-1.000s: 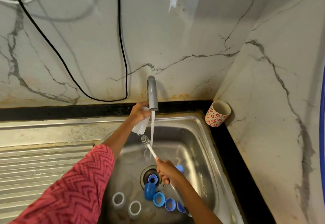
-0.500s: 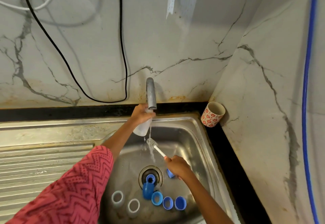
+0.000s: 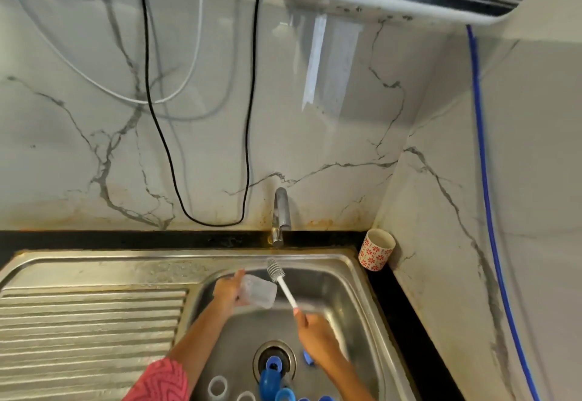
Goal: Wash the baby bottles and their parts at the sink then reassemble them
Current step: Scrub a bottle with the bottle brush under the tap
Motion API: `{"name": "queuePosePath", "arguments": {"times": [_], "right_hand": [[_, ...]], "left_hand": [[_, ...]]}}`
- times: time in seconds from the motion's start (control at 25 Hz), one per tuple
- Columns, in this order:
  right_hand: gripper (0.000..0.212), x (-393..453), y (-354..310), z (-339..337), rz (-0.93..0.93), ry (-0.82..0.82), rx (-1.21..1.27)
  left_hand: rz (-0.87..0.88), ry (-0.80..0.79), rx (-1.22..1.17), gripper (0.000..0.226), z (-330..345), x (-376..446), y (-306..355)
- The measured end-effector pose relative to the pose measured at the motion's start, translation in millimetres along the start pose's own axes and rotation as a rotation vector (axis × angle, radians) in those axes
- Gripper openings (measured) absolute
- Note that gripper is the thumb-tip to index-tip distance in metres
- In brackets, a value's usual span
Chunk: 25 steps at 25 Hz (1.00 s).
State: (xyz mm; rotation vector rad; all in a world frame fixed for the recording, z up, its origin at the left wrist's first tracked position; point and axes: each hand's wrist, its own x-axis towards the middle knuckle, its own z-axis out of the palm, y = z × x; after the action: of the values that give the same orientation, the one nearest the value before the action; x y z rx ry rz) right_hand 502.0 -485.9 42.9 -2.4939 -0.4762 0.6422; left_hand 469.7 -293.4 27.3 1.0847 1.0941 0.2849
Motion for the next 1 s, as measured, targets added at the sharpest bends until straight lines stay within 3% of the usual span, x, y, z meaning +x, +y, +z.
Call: {"name": "queuePosePath", "arguments": {"times": [0.2, 0.44, 0.56, 0.8, 1.0], "right_hand": [[0.051, -24.1, -4.8, 11.7, -0.108, 0.067, -0.250], [0.057, -19.5, -11.0, 13.1, -0.025, 0.120, -0.094], [0.054, -30.1, -18.7, 31.0, -0.095, 0.082, -0.206], [0.059, -36.6, -16.0, 22.2, -0.062, 0.167, -0.186], [0.056, -47.0, -22.9, 58.0, -0.130, 0.116, -0.304]], "left_hand": [[-0.029, -0.071, -0.160, 0.040, 4.6, -19.4, -3.7], [-0.044, -0.146, -0.432, 0.038, 24.5, -52.8, -28.4], [-0.041, -0.008, -0.512, 0.035, 15.3, -55.6, -29.3], [0.016, 0.008, -0.345, 0.030, -4.4, -56.3, -32.0], [-0.056, -0.067, -0.507, 0.036, -15.7, -41.1, -51.4]]}}
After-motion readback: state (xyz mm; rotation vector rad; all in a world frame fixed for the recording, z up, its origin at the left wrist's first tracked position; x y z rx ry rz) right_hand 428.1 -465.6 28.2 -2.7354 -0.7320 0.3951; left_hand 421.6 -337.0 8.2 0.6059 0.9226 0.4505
